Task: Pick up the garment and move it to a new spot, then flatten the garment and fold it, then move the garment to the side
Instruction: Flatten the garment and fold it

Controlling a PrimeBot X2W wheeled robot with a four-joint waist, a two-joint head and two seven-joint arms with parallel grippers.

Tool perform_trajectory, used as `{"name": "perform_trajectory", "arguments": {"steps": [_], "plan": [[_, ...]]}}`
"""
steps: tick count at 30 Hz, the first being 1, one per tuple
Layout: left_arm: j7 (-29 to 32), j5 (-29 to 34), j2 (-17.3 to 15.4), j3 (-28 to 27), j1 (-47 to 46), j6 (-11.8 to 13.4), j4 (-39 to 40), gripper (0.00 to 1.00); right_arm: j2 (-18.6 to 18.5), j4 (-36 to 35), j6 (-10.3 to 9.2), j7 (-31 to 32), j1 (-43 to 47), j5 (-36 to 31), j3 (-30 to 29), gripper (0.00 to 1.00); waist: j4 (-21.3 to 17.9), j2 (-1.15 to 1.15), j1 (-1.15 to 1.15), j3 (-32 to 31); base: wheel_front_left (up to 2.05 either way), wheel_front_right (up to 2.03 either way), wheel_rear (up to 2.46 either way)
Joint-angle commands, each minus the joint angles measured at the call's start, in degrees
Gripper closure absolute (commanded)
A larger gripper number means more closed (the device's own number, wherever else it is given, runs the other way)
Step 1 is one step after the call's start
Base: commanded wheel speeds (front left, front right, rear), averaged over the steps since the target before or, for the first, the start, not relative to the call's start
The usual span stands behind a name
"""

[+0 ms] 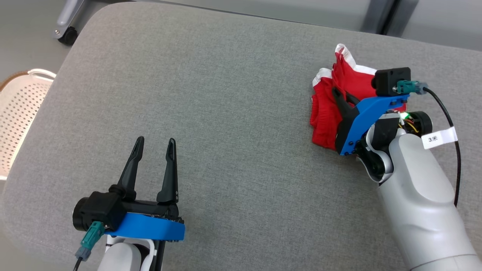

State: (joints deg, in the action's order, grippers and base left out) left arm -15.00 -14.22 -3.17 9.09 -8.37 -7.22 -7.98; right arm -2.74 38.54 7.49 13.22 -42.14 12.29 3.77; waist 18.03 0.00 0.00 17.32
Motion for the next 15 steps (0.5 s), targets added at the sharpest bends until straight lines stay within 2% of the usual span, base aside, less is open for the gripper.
{"name": "perform_trajectory", "arguments": {"steps": [1, 2, 3, 4, 6, 9, 12, 15], "plan": [[-0.2, -0.3, 0.1, 0.0, -0.5, -0.2, -0.1, 0.0, -0.2, 1.7, 0.01, -0.9, -1.2, 2.5, 1.7, 0.55, 0.6, 0.0, 0.0, 0.3, 0.0, 0.0, 0.0], [-0.2, -0.2, 0.2, 0.1, -0.5, -0.2, -0.1, 0.0, -0.2, 2.3, 0.02, -1.3, -1.4, 5.7, 3.0, 0.0, 0.7, 0.0, 0.0, 0.3, 0.0, 0.0, 0.0], [-0.2, -0.2, 0.2, 0.1, -0.5, -0.2, -0.1, 0.0, -0.2, 2.3, 0.02, -1.3, -1.4, 5.7, 3.0, 0.0, 0.7, 0.0, 0.0, 0.3, 0.0, 0.0, 0.0], [-0.2, -0.2, 0.2, 0.0, -0.5, -0.2, -0.2, 0.0, -0.2, 2.8, 0.01, -0.9, -1.3, 14.5, 7.1, 0.0, 0.8, 0.0, 0.0, 0.0, 0.0, 0.0, 0.0], [-0.2, -0.1, 0.2, -0.4, 0.0, -0.2, -0.2, 0.0, -0.3, 1.7, 0.02, -2.0, -1.2, 23.3, 11.2, 0.0, 0.4, 0.0, 0.0, -0.4, 0.0, 0.0, 0.0], [-0.2, 0.1, 0.2, -1.0, 0.6, -0.2, -0.1, 0.0, -0.3, -0.6, 0.01, -5.6, -1.7, 31.0, 15.4, 0.0, -0.9, 0.0, 0.0, -1.5, 0.0, 0.0, 0.0], [-0.2, 0.2, 0.1, -1.4, 1.0, -0.2, 0.0, 0.0, -0.3, -1.7, 0.01, -9.0, -2.1, 32.0, 15.6, 0.0, -1.8, 0.0, 0.0, -2.3, 0.0, 0.0, 0.0], [-0.2, 0.4, -0.1, -1.6, 1.7, -0.2, 0.2, 0.0, -0.3, -2.1, 0.01, -14.1, -1.7, 28.1, 11.8, 0.0, -3.4, 0.0, 0.0, -3.8, 0.0, 0.0, 0.0]]}}
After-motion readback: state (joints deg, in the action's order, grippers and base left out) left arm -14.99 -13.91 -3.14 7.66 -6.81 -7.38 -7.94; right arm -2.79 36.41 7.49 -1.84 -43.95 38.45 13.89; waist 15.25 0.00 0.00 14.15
